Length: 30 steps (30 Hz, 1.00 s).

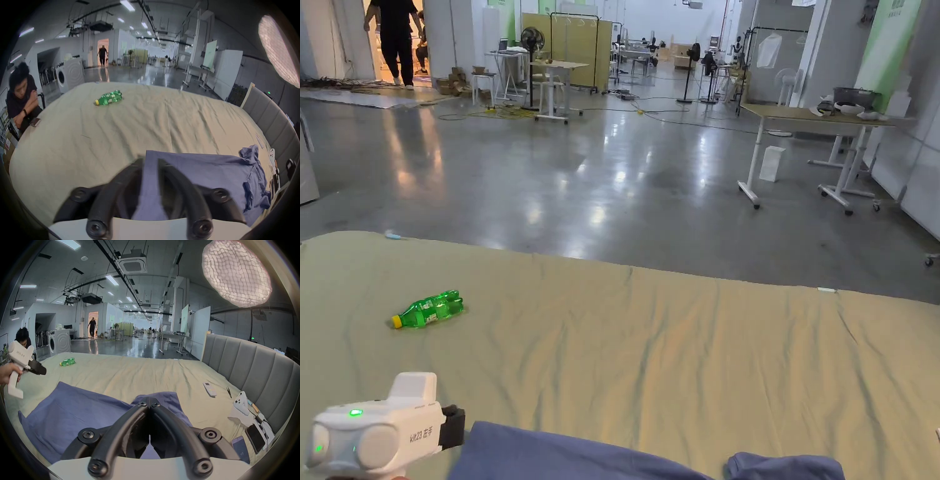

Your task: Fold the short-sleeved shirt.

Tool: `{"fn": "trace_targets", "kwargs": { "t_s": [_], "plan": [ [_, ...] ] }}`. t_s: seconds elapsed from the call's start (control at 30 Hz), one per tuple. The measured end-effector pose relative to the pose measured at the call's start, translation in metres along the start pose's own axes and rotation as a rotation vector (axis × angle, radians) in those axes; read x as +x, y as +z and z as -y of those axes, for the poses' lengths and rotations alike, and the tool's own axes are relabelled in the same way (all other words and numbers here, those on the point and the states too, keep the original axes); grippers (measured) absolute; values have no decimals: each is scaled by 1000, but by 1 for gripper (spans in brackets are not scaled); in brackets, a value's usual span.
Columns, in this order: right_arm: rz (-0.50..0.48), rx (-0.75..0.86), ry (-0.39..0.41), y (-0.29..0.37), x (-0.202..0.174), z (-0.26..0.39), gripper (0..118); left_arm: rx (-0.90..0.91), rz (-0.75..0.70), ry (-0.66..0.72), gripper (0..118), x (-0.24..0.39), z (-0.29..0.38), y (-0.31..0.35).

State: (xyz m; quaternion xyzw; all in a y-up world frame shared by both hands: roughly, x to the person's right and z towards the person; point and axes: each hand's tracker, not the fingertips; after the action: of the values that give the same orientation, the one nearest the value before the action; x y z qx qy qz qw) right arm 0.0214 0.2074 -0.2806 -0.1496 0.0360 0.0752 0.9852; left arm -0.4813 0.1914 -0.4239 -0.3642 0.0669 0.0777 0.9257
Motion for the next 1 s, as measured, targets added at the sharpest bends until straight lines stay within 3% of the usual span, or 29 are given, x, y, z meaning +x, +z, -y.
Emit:
{"fn": "trace_targets", "kwargs": {
  "t_s": [0.03,0.07,0.3,0.43,0.5,0.53,0.6,0.63,0.67,0.73,0.83,0.87,0.9,0.93,1.0],
  "plan": [
    [5,-6,5,-3,1,3,0,-25,10,3,64,-1,-6,-12],
    [9,-19,8,-7,2,6,0,-73,26,6,72,6,-10,-23],
    [40,-106,14,-22,16,30,0,-240,15,49,76,21,-10,-94],
    [55,-144,19,-24,25,38,0,-345,-59,-90,77,37,16,-111],
    [59,-164,21,-27,29,40,0,-233,-93,-143,75,48,25,-101],
    [58,-176,22,-30,32,41,0,-240,-100,-133,72,54,27,-100],
    [57,-186,14,-37,38,41,0,-234,-86,-124,53,48,28,-106],
    [58,-192,11,-41,41,41,0,-233,-85,-127,42,50,28,-106],
    [63,-202,4,-45,45,40,0,-233,-79,-128,23,52,26,-106],
    [67,-230,-10,-60,55,38,0,-236,-87,-149,9,46,24,-106],
    [53,-276,-26,-92,79,37,7,-226,-49,-133,6,41,24,-91],
    [34,-335,-20,-106,85,36,19,-212,-50,-138,6,45,26,-81],
    [5,-414,-64,-118,88,35,26,-194,-48,-144,6,44,27,-74],
    [51,-389,-31,-124,90,27,33,-183,-45,-145,6,44,28,-68],
    [5,-495,-37,-157,99,27,48,-157,-45,-150,6,47,31,-50]
  ]
}}
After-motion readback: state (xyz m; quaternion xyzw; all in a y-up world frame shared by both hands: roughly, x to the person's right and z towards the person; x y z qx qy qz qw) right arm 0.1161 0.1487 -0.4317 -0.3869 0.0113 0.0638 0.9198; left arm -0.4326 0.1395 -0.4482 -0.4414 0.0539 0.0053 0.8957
